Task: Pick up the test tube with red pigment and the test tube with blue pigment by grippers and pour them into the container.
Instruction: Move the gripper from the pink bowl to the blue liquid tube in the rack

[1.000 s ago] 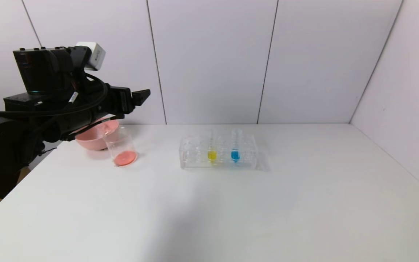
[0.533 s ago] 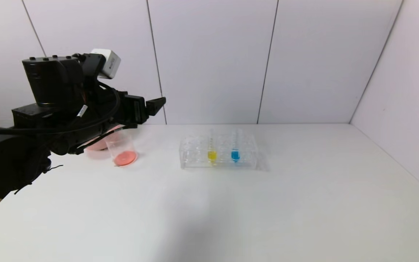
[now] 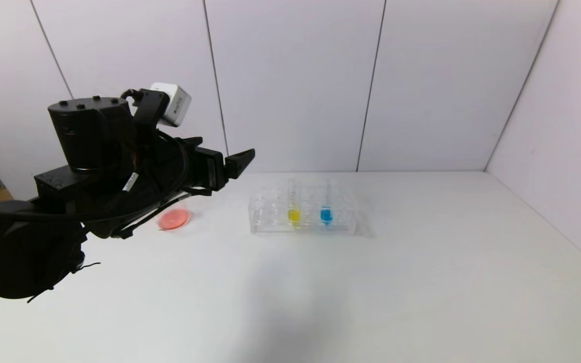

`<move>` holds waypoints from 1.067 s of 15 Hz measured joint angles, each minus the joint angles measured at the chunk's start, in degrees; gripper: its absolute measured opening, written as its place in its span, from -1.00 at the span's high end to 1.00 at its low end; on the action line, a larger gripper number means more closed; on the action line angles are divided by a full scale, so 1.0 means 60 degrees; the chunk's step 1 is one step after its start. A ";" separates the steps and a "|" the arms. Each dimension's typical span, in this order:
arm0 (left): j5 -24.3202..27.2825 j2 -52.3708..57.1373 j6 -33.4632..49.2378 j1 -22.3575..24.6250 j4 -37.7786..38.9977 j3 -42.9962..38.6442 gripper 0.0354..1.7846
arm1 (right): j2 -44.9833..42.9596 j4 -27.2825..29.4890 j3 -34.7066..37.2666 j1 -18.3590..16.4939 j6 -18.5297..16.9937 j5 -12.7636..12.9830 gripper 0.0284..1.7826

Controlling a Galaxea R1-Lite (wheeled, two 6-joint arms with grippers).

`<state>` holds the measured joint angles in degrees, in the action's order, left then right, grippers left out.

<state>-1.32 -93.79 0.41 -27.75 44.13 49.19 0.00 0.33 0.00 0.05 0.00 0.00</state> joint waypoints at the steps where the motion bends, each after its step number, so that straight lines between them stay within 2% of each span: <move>1: 0.0077 -0.0004 0.0004 -0.0138 0.0114 -0.0110 -0.98 | 0.0000 0.0004 0.0000 0.0000 0.0000 0.0000 -0.99; 10: 0.0211 -0.0098 0.0018 -0.1191 0.0293 -0.0610 -0.98 | 0.0000 0.0004 0.0000 0.0004 0.0000 0.0000 -0.99; 16: 0.0323 -0.0740 -0.0057 -0.1650 0.1126 -0.0744 -0.98 | 0.0000 0.0000 0.0000 0.0004 0.0000 0.0000 -0.99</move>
<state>0.62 -98.23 0.07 -37.64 50.88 44.73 0.00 0.33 0.00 0.07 0.00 0.00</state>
